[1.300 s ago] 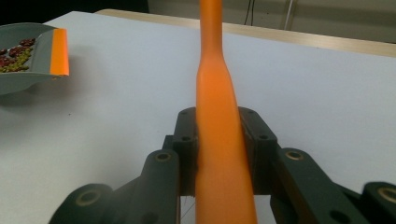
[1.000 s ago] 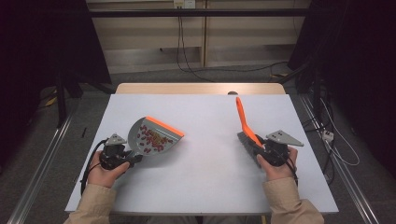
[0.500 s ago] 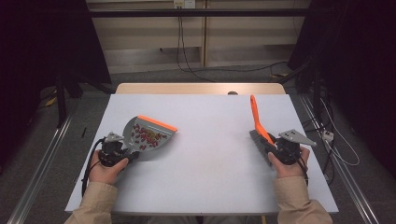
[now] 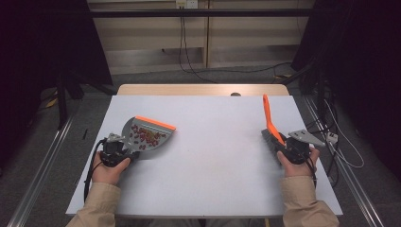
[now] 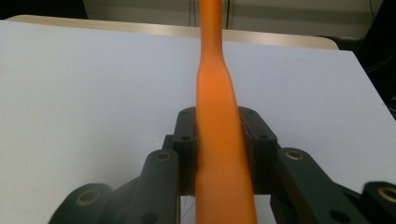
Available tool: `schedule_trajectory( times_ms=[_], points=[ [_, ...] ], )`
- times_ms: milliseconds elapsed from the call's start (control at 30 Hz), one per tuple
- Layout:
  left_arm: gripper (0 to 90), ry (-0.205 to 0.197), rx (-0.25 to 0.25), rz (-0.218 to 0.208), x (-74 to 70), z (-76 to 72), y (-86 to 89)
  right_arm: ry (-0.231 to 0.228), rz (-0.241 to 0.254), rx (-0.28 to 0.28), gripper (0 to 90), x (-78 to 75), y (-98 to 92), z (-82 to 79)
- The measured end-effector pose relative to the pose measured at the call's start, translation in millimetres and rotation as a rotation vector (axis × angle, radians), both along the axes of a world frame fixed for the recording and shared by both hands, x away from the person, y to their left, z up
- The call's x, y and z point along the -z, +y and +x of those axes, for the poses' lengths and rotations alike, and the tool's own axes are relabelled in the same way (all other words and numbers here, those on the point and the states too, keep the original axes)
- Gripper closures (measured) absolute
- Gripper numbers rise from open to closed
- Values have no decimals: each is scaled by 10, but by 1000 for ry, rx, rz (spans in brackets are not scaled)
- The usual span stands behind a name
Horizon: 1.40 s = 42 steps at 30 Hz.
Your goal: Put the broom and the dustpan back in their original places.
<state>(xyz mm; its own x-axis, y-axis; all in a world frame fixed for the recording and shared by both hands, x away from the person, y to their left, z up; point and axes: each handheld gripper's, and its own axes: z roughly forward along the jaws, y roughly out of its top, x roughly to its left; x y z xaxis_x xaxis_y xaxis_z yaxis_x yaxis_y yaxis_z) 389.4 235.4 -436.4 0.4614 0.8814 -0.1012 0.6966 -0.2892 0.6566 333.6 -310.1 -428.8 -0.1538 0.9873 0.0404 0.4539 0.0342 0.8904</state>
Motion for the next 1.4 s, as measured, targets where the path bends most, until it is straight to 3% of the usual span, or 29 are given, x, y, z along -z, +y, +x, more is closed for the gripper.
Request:
schedule_trajectory(
  times_ms=[367, 600, 800, 933, 1400],
  points=[
    [635, 6, -37, 26, 39, 23, 7, 11, -43, 39, 709, 78, -82, 7],
    [630, -3, -50, 21, 62, 12, -14, 2, -54, 24, 707, 96, -18, -10],
    [543, 1, -49, -31, 47, -48, -38, -6, -29, 20, 698, 114, 33, -33],
    [492, 0, -36, -44, 52, -86, -75, -5, -13, 6, 688, 116, 85, -45],
    [479, 3, -5, -83, 57, -146, -130, 5, -9, -19, 669, 140, 258, -48]
  ],
)
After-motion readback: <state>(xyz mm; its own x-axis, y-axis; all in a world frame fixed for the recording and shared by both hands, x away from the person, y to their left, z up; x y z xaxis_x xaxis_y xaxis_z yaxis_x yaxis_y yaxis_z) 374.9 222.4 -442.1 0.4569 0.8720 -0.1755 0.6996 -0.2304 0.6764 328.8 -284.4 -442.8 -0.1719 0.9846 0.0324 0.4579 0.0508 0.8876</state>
